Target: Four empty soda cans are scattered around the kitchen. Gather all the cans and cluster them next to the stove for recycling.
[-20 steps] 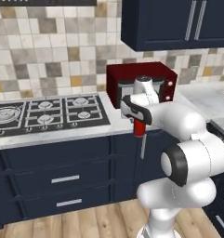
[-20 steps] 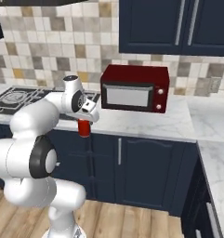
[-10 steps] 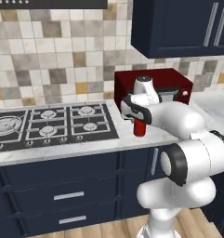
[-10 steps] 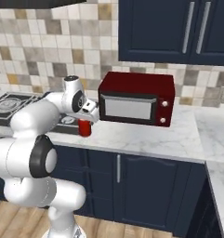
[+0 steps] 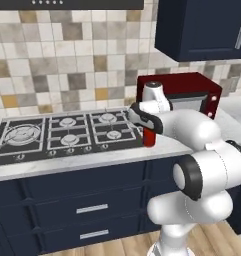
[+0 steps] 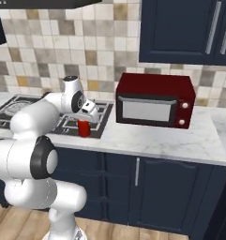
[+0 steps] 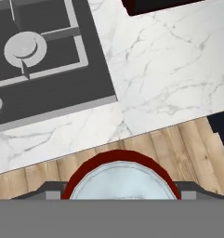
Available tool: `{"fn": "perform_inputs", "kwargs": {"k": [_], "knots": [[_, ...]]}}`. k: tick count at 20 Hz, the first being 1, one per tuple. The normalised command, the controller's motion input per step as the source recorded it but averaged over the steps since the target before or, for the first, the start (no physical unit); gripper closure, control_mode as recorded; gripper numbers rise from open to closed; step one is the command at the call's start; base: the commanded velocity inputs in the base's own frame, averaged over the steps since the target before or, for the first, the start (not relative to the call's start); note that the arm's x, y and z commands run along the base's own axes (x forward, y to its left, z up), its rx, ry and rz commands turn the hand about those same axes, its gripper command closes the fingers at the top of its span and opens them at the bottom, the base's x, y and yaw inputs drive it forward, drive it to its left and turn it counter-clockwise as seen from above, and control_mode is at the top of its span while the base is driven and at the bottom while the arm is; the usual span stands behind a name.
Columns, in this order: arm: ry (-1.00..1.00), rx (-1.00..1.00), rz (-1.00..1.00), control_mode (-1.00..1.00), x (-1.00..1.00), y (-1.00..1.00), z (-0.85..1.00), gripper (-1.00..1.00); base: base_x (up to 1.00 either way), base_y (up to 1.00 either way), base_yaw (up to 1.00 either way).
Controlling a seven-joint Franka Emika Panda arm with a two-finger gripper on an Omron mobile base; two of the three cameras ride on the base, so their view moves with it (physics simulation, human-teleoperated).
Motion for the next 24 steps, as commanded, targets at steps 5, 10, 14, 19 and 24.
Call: {"fn": "perform_inputs", "kwargs": {"k": [5,10,14,19,24], "knots": [[0.00,0.00,0.00,1.00,0.00,0.00,0.00,1.00,0.28,0.66,-0.08],[0.00,0.00,0.00,1.00,0.00,0.00,0.00,1.00,0.38,0.60,-0.06],[0.00,0.00,0.00,1.00,0.00,0.00,0.00,1.00,0.41,0.54,-0.09],[0.00,0.00,0.00,1.00,0.00,0.00,0.00,1.00,0.28,0.59,-0.10],[0.00,0.00,0.00,1.00,0.00,0.00,0.00,1.00,0.05,0.68,-0.08]]}}
